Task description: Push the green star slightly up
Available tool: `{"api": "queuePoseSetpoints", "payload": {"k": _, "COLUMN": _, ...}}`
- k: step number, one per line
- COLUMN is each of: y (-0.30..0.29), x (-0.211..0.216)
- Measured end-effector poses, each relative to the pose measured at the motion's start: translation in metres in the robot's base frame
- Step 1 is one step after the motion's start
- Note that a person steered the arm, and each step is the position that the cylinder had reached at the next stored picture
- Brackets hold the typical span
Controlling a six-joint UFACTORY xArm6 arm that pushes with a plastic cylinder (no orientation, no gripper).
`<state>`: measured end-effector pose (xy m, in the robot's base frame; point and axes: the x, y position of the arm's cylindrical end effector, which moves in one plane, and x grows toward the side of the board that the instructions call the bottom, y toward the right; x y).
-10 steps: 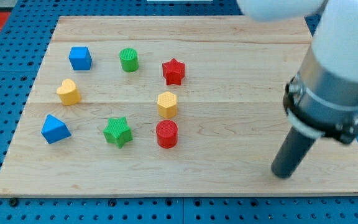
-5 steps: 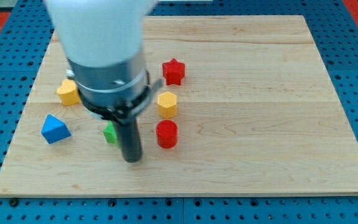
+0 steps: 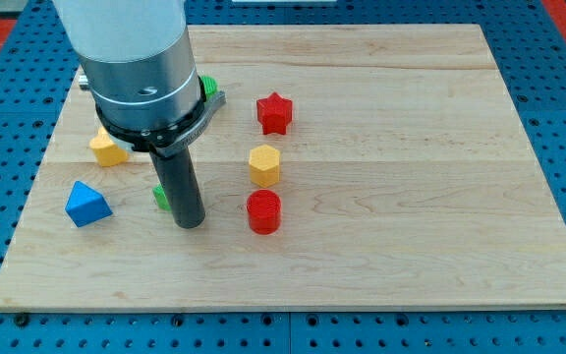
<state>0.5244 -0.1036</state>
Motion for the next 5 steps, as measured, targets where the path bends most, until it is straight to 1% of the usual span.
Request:
{"api": "queuePoseSetpoints", "payload": {"k": 1, "y": 0.000, "x": 0.001}}
{"api": "queuePoseSetpoints", "payload": {"k": 2, "y": -0.019, "x": 0.030}}
{"api": "queuePoseSetpoints", "payload": {"k": 3, "y": -0.035, "x": 0.004}}
{"api": "queuePoseSetpoints", "payload": {"k": 4, "y": -0.022, "x": -0.046}}
{"api": "queuePoseSetpoints", "payload": {"k": 5, "y": -0.038, "x": -0.034}}
